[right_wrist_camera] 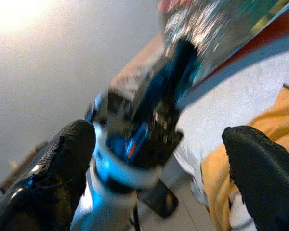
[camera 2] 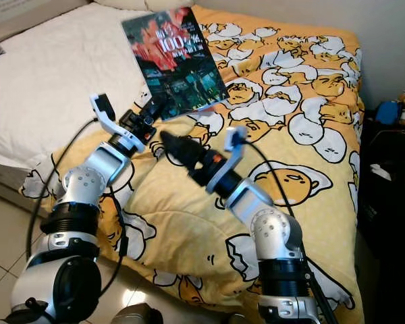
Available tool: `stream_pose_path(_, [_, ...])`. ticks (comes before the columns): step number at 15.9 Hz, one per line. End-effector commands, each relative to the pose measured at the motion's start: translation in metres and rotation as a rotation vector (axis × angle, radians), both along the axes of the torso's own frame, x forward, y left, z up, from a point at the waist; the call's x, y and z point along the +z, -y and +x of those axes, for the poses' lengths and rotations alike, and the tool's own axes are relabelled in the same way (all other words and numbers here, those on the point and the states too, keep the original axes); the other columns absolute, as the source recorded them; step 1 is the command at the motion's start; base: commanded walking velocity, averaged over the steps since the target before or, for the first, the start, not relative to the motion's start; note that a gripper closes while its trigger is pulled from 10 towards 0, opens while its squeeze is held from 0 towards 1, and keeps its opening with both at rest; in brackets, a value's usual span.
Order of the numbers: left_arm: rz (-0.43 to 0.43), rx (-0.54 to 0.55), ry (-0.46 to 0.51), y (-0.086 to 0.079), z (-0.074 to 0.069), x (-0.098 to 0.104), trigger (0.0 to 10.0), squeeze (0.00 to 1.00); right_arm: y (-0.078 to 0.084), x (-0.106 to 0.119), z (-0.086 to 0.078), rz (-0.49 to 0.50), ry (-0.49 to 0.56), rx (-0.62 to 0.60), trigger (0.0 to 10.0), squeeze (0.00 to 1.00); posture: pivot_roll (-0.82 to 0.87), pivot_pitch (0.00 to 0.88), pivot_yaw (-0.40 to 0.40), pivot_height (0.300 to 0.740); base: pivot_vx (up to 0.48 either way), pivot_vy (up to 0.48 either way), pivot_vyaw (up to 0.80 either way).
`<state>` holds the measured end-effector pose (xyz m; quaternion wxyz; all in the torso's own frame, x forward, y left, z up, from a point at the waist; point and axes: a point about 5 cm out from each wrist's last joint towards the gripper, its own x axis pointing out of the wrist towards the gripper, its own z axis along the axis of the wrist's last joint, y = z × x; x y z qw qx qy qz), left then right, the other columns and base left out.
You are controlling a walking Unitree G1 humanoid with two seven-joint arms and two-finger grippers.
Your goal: Clean up the room
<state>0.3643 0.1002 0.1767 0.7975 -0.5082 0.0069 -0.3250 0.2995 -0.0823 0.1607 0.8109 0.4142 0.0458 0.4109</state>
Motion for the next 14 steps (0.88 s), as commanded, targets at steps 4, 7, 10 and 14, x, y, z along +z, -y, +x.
stream_pose_path(4, [-0.11, -0.126, -0.002, 0.018, -0.006, 0.006, 0.0, 0.0, 0.007, 0.007, 0.009, 0.117, -0.05, -0.056, 10.0, 1.0, 0.0, 0.0, 0.052, 0.74, 0.0, 0.0, 0.0])
stream_pose_path(7, [-0.108, -0.22, -0.029, 0.026, -0.012, 0.003, 0.0, 0.0, 0.01, 0.009, 0.012, 0.154, -0.073, -0.082, 10.0, 1.0, 0.0, 0.0, 0.054, 0.74, 0.0, 0.0, 0.0])
stream_pose_path(10, [-0.087, -0.27, -0.04, 0.029, -0.016, -0.001, 0.0, 0.0, 0.015, 0.009, 0.016, 0.182, -0.091, -0.123, 10.0, 1.0, 0.0, 0.0, 0.054, 0.74, 0.0, 0.0, 0.0])
stream_pose_path(14, [-0.042, -0.278, -0.049, 0.021, -0.019, -0.007, 0.0, 0.0, 0.026, 0.009, 0.024, 0.204, -0.12, -0.215, 10.0, 0.0, 0.0, 0.0, 0.056, 0.74, 0.0, 0.0, 0.0])
